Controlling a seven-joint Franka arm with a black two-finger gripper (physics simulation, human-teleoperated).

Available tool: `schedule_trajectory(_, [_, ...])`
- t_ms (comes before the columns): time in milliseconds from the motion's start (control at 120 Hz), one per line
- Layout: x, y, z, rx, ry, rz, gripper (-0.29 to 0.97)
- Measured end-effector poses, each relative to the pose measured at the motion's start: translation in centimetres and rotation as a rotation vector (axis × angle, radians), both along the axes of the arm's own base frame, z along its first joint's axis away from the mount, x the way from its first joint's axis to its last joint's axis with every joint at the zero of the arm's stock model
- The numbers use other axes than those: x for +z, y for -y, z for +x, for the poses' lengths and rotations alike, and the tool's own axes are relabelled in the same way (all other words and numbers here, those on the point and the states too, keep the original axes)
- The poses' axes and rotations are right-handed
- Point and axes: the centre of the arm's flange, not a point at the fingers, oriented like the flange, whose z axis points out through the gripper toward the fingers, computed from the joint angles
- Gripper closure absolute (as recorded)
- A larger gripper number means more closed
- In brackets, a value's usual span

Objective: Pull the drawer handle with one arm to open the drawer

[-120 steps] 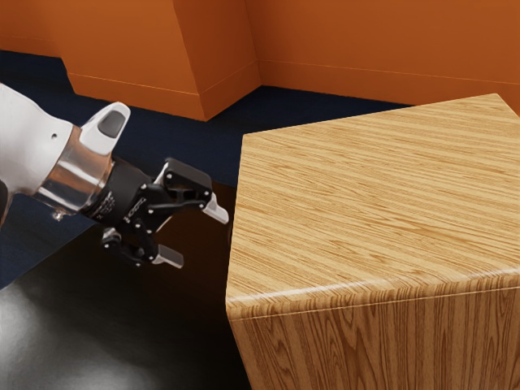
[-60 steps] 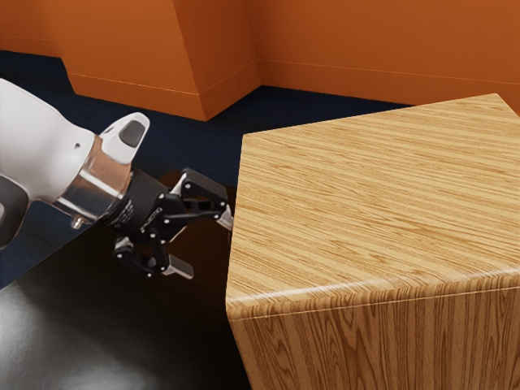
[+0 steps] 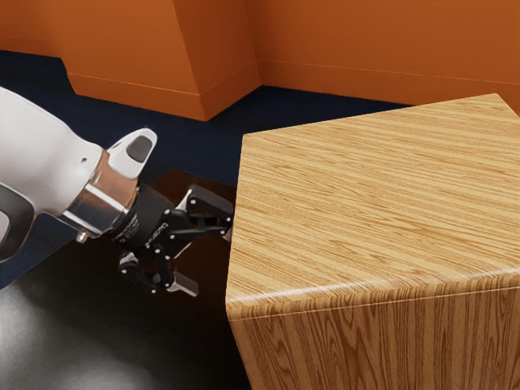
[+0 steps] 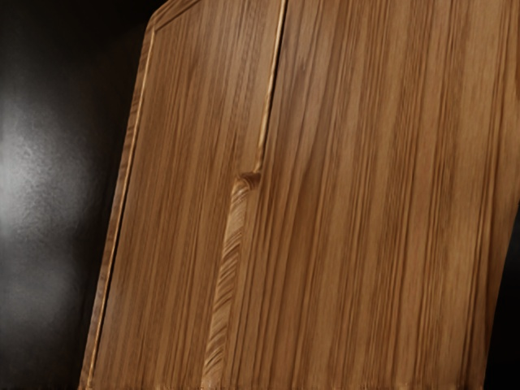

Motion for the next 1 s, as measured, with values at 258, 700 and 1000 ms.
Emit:
schedule_trajectory(258, [-0.5,0.1,-1.1,-0.002,-0.006,-0.013,0.01])
schedule_trajectory(700, [-0.4,-3.3,-3.1,0.038,0.008,-0.033,0.01])
schedule_trajectory(1000, [-0.9,-4.2,-5.4,0.047,0.01,-0.041,0.01])
